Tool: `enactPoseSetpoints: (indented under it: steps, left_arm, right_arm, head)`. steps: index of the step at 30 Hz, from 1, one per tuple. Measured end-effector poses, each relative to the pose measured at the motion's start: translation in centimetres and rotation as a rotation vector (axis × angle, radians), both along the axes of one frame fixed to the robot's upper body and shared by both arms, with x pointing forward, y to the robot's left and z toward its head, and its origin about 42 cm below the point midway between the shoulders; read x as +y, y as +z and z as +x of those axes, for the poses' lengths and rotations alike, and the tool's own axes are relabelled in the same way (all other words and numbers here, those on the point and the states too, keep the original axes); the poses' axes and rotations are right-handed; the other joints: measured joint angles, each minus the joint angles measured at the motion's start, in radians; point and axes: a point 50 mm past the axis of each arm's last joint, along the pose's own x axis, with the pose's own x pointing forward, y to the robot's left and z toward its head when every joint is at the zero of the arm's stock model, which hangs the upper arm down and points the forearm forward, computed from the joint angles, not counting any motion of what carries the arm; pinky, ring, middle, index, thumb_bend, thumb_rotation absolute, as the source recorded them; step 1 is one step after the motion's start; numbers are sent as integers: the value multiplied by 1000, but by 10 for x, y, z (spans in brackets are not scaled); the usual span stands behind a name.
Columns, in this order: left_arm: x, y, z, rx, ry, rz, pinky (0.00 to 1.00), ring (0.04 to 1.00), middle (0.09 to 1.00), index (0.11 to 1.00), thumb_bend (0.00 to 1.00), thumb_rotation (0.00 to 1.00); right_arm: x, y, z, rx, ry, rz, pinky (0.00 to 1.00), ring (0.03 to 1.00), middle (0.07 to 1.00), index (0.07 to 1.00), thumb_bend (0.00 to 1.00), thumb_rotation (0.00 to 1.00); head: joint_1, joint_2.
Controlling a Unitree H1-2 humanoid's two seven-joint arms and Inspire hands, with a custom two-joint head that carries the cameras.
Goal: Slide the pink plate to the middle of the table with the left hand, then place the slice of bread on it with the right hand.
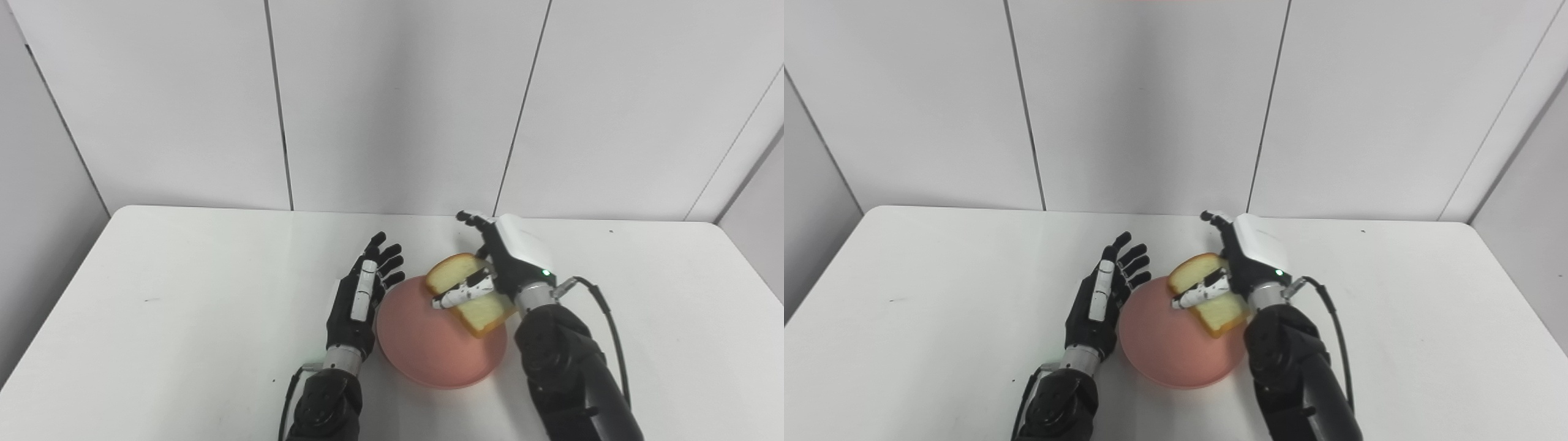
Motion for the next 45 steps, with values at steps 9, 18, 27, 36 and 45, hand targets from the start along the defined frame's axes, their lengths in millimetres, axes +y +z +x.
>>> enactPoseSetpoints:
  steps: [9, 18, 27, 36, 45]
  left_arm:
    - [13, 2, -2, 10, 24, -21, 799, 828, 820, 873, 764, 848]
    - [17, 3, -2, 16, 31, -26, 801, 823, 819, 859, 774, 841]
    - [19, 3, -2, 21, 36, -41, 814, 832, 818, 872, 774, 828]
    - [19, 3, -2, 23, 34, -47, 823, 854, 828, 876, 783, 832]
    - [20, 3, -2, 22, 32, -47, 839, 863, 828, 877, 752, 833]
  right_arm:
    - [32, -11, -2, 29, 50, 5, 320, 492, 787, 817, 829, 55]
    - [34, -36, -20, 74, 44, 0, 302, 490, 815, 818, 827, 134]
    - [33, -33, -26, 51, 46, -28, 308, 505, 825, 818, 824, 186]
    - [34, -23, -32, 33, 67, -89, 715, 812, 916, 876, 923, 364]
    - [26, -21, -36, 31, 73, -151, 1000, 1000, 1000, 940, 1000, 539]
  head:
    - [-41, 21]
    - [-58, 20]
    - [-71, 18]
    - [-78, 14]
    - [-84, 12]
